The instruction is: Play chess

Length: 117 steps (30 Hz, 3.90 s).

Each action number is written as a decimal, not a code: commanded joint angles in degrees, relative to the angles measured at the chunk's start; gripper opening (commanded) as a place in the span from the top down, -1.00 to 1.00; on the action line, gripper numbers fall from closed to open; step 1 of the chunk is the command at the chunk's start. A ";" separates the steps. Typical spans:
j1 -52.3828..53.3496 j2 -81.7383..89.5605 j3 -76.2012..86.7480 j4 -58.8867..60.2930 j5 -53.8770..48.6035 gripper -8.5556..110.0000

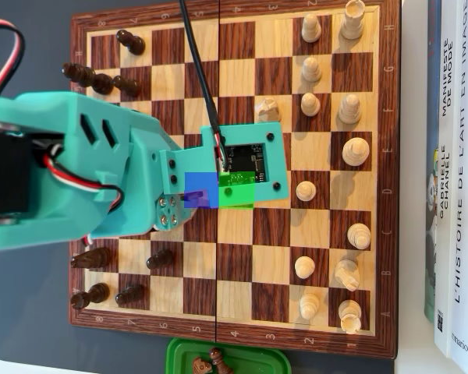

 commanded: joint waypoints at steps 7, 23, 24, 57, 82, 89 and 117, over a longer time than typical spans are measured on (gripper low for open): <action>-0.97 0.09 -3.08 0.26 -0.18 0.76; -1.32 -8.17 -8.79 0.18 -0.26 0.76; -1.32 -8.61 -8.79 0.00 -0.26 0.76; 0.70 -12.22 -11.34 -0.26 -3.08 0.76; -0.62 -12.83 -11.25 -0.35 -3.08 0.76; -0.62 -12.83 -11.25 -0.35 -3.08 0.65; -1.85 -8.88 -10.55 -0.09 -3.08 0.56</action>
